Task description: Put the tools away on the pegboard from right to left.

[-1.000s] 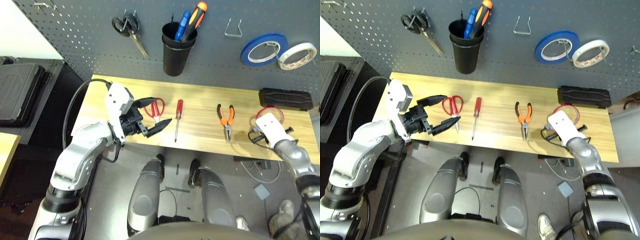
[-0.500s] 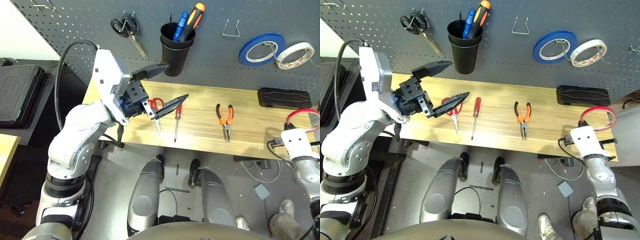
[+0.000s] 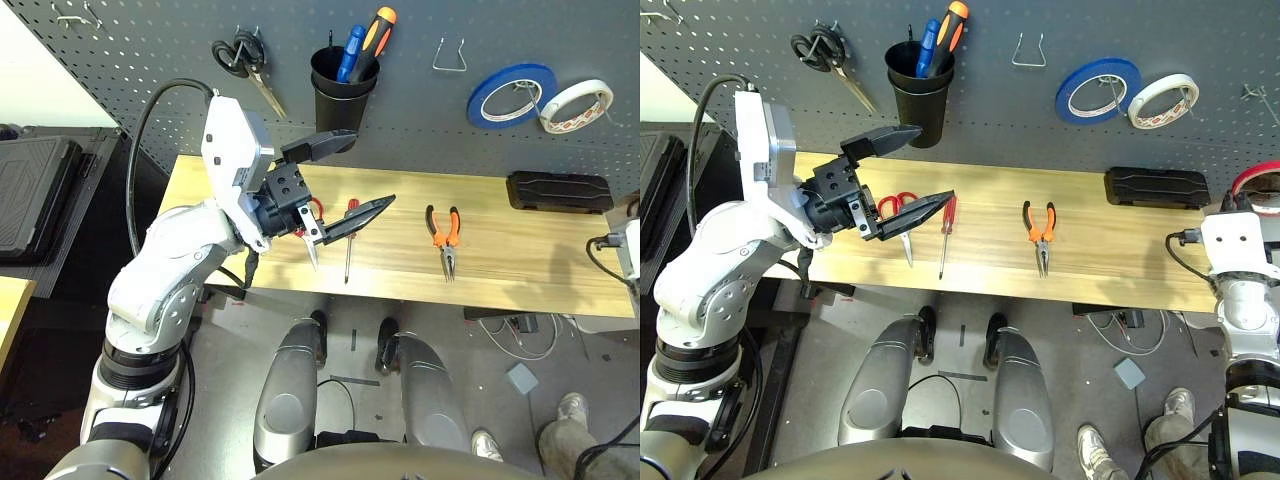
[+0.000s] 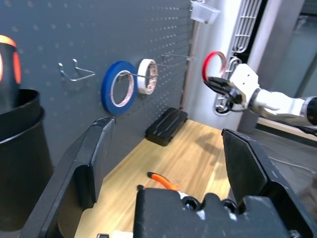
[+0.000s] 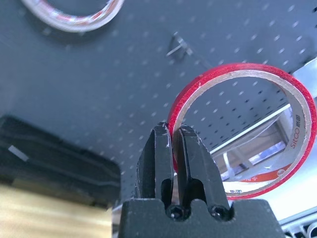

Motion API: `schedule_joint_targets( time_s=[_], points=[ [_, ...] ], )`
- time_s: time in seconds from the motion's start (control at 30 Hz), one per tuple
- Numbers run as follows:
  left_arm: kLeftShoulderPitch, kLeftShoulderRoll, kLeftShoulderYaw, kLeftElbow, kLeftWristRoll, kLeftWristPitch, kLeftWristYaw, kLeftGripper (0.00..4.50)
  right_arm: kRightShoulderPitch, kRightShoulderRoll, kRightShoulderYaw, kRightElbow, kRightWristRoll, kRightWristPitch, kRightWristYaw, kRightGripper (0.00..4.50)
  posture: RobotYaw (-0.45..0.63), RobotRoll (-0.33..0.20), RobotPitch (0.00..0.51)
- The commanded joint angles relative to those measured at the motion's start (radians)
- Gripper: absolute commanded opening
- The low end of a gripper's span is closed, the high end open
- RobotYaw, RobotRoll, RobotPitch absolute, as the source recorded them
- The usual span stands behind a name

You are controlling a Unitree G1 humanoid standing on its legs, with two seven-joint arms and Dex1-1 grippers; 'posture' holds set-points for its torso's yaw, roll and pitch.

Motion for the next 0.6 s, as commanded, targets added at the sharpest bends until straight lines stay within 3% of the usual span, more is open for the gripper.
schedule_joint_targets(
  time_s=[0.03,0.27,0.6],
  points=[
    [-0.013,-0.005,-0.023,0.002,-0.010,-0.005,-0.017,4.50,-0.032,-0.022,-0.008,0.048,0.026,0.001,0.048,0.03,0.15,0.000,0.254],
    [-0.018,-0.007,-0.036,0.026,0.006,-0.021,-0.024,4.50,-0.257,-0.027,0.019,0.137,0.049,0.172,0.209,0.03,0.15,0.000,0.258],
    [-0.003,0.002,-0.041,0.022,0.018,-0.018,-0.012,4.50,-0.524,-0.018,0.127,0.259,-0.033,0.426,0.291,0.03,0.17,0.000,0.267]
  ],
)
